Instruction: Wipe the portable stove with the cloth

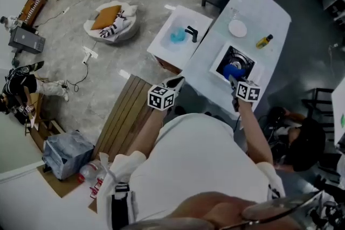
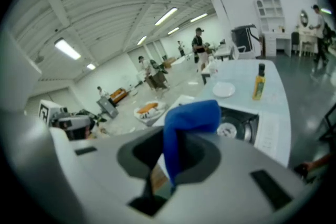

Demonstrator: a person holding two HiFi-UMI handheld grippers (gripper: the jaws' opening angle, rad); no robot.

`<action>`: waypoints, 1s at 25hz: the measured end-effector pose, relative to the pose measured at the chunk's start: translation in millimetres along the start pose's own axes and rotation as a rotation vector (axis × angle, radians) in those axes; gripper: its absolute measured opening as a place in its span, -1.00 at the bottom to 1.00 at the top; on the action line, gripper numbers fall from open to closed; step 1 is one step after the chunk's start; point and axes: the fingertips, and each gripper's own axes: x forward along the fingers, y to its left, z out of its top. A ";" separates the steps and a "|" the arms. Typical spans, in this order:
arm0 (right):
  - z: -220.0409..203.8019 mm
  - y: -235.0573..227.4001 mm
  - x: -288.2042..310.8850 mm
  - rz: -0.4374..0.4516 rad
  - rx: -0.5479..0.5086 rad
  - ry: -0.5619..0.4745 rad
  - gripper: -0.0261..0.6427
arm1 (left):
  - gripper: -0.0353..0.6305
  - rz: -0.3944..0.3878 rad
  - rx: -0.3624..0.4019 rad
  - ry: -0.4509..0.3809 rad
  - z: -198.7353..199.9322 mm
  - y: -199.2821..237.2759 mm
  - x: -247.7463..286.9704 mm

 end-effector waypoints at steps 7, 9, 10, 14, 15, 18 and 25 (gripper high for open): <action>45.9 3.4 -61.1 -0.065 -0.185 -0.166 -0.70 | -0.80 -0.048 0.063 -0.053 45.7 -25.7 2.8; 56.4 5.9 -78.8 -0.081 -0.226 -0.214 -0.70 | -0.80 -0.059 0.087 -0.064 58.9 -33.0 2.6; 61.8 6.6 -87.4 -0.089 -0.239 -0.237 -0.70 | -0.80 -0.065 0.101 -0.070 65.9 -36.5 2.9; 80.4 6.0 -123.3 -0.118 -0.268 -0.339 -0.70 | -0.80 -0.088 0.154 -0.113 93.4 -54.0 5.0; 85.0 6.5 -133.4 -0.126 -0.277 -0.368 -0.70 | -0.80 -0.091 0.172 -0.130 100.7 -59.2 4.1; 92.5 7.6 -161.7 -0.153 -0.300 -0.434 -0.70 | -0.80 -0.090 0.246 -0.186 121.5 -74.6 -1.5; 89.7 4.7 -196.7 -0.200 -0.333 -0.495 -0.70 | -0.80 -0.109 0.284 -0.252 139.9 -91.1 -6.5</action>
